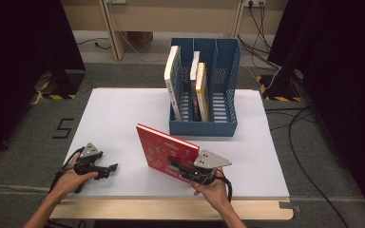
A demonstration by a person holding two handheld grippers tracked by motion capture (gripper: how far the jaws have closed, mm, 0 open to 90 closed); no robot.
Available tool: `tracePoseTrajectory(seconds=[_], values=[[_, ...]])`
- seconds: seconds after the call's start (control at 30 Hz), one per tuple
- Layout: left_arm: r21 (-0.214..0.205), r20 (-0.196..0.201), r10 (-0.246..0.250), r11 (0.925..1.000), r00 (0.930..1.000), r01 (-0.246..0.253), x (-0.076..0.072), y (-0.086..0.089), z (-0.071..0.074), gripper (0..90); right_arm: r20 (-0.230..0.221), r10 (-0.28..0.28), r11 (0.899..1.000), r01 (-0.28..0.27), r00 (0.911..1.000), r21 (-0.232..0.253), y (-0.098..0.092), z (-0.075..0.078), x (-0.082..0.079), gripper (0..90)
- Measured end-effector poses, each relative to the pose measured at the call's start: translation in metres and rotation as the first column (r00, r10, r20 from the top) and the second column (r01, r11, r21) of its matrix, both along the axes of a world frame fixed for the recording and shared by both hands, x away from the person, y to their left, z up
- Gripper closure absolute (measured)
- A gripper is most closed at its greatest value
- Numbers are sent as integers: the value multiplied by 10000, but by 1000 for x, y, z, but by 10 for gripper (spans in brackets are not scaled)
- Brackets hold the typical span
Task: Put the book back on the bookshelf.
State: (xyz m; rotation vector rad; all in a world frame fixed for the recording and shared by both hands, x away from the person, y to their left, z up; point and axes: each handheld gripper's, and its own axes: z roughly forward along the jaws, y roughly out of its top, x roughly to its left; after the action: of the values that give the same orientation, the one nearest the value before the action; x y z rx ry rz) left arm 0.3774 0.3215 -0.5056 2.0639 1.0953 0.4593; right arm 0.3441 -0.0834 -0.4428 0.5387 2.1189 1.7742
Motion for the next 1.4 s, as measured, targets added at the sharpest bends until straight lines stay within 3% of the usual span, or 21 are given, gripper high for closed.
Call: tracePoseTrajectory(seconds=[0.43,0.73,1.4], values=[[4,-5,-3,10000,10000,3,0,0,0,132,-291,-72,9978,92,9995,659,-2,1,7,754],[-4,-8,-7,10000,10000,7,0,0,0,132,-154,-13,9986,21,9999,527,1,3,4,785],[-17,-10,-13,10000,10000,13,0,0,0,132,-337,-114,9959,144,9994,897,0,4,2,792]])
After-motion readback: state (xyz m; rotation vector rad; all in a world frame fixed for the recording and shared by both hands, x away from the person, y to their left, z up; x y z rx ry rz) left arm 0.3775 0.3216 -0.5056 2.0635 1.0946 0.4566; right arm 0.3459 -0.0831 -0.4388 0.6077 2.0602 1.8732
